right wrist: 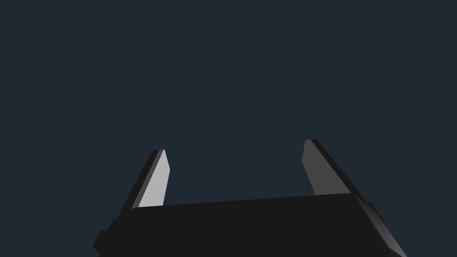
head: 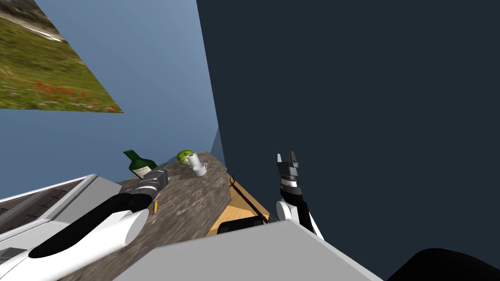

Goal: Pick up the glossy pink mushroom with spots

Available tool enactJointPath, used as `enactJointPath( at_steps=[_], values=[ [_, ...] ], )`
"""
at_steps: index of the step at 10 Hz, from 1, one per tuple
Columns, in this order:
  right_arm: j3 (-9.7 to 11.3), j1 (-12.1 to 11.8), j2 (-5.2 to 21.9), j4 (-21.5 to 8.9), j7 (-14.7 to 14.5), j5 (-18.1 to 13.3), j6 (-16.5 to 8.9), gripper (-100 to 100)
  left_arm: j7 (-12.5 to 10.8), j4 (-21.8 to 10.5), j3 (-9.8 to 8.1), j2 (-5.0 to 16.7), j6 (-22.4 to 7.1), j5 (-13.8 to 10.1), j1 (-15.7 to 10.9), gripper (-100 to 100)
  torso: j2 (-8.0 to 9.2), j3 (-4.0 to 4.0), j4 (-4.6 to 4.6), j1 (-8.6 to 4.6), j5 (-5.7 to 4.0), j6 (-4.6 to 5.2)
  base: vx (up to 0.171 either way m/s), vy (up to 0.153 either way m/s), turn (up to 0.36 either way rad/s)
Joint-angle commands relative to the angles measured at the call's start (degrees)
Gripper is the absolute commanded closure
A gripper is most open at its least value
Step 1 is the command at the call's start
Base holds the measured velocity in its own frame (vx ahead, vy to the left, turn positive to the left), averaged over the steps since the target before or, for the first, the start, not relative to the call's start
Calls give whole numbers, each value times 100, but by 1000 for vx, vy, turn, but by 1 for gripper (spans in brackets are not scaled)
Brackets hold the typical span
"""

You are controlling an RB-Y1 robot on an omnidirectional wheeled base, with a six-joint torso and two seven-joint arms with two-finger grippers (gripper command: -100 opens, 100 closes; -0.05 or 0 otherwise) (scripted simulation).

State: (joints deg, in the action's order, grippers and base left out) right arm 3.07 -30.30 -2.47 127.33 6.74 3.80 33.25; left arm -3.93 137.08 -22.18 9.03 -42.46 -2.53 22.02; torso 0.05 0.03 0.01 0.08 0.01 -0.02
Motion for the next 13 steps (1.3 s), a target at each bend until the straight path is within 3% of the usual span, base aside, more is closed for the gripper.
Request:
enactJointPath(
  at_steps=[1,6,13],
  values=[
    [0,0,0,0,0,0,0,0,-17,1,-52,-6,-286,2,-16,-100,0,0,0,0,0,0,-4,16,-69],
    [-1,-1,0,0,0,0,0,0,-118,-104,-364,-27,-1192,20,-162,-100,0,0,0,7,2,-3,-5,25,-99],
    [-1,-1,0,0,0,0,0,0,-232,-227,-634,-44,-2303,41,-311,-100,-1,0,0,5,2,-4,-6,34,-69]
  ],
)
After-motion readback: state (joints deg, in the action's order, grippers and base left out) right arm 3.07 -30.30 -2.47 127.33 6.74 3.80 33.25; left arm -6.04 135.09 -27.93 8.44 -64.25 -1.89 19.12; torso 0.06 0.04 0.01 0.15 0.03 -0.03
